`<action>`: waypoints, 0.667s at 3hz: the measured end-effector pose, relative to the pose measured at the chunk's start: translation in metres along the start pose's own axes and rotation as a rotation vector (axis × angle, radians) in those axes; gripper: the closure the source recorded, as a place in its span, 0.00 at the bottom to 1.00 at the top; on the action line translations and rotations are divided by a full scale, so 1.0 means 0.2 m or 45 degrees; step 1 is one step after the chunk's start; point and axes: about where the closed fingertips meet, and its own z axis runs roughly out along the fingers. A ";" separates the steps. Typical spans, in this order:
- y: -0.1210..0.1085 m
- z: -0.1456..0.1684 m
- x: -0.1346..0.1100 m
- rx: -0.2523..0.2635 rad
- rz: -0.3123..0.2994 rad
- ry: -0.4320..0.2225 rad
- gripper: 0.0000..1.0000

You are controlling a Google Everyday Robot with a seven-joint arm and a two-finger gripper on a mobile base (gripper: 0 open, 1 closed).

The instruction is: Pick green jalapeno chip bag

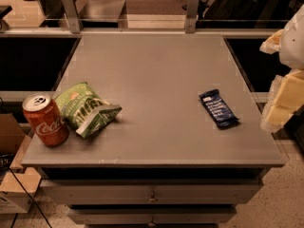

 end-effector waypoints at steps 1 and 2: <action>0.00 0.00 0.00 0.000 0.000 0.000 0.00; 0.01 -0.01 -0.04 0.007 -0.024 -0.038 0.00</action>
Offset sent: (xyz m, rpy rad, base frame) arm -0.0009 0.0159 0.0036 0.0513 -0.0156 0.0591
